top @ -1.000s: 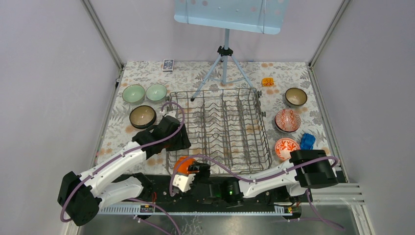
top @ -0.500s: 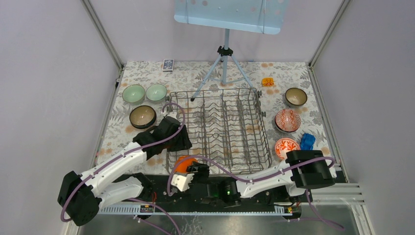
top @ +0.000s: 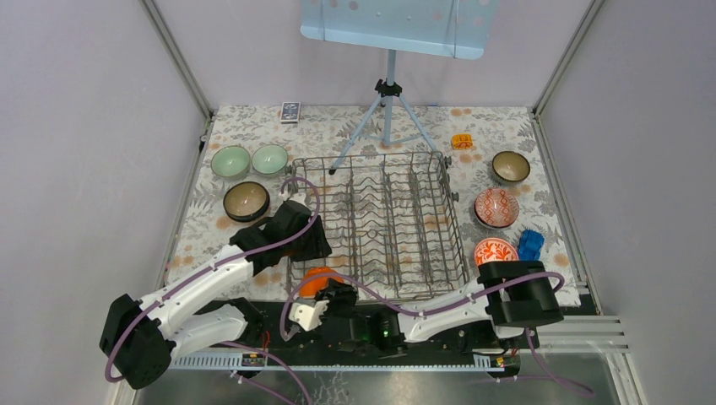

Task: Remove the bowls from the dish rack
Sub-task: Pick up the bowl from the dish rack, then place the bowl with the bowl.

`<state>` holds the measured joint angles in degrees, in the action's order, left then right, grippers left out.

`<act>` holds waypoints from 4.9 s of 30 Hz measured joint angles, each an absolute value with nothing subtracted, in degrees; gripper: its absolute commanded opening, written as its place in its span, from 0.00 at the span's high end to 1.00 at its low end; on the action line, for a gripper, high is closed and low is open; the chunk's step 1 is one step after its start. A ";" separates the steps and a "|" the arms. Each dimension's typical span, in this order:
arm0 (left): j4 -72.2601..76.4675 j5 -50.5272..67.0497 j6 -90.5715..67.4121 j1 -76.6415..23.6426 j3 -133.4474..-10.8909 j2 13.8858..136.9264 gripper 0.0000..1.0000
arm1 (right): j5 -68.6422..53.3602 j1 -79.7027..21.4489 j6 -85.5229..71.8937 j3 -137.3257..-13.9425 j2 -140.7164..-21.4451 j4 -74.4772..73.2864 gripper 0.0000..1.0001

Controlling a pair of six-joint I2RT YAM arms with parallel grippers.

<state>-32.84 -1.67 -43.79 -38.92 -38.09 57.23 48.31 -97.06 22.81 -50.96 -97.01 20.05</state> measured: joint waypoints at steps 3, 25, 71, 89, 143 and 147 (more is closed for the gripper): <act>-32.84 -1.65 -43.79 -38.92 -38.09 57.34 0.45 | 49.45 -97.03 24.16 -51.59 -98.21 20.91 0.61; -32.82 -1.39 -43.79 -38.92 -38.09 57.49 0.46 | 56.64 -96.20 30.72 -52.47 -102.19 26.65 1.00; -41.45 -21.61 -45.67 -36.38 -58.15 53.63 0.07 | 63.79 -94.43 40.10 -44.75 -82.46 32.34 1.00; -38.54 -30.41 -41.69 -36.36 -58.81 39.24 0.01 | 52.84 -78.00 0.51 -59.46 -69.91 -9.15 1.00; -36.10 -15.51 -30.24 -55.11 -63.20 60.29 0.54 | 19.14 -57.19 -42.98 -63.18 -64.77 -31.29 1.00; -37.23 -17.30 -30.63 -55.96 -64.23 62.13 0.68 | 19.16 -57.19 -43.31 -63.18 -65.12 -31.46 1.00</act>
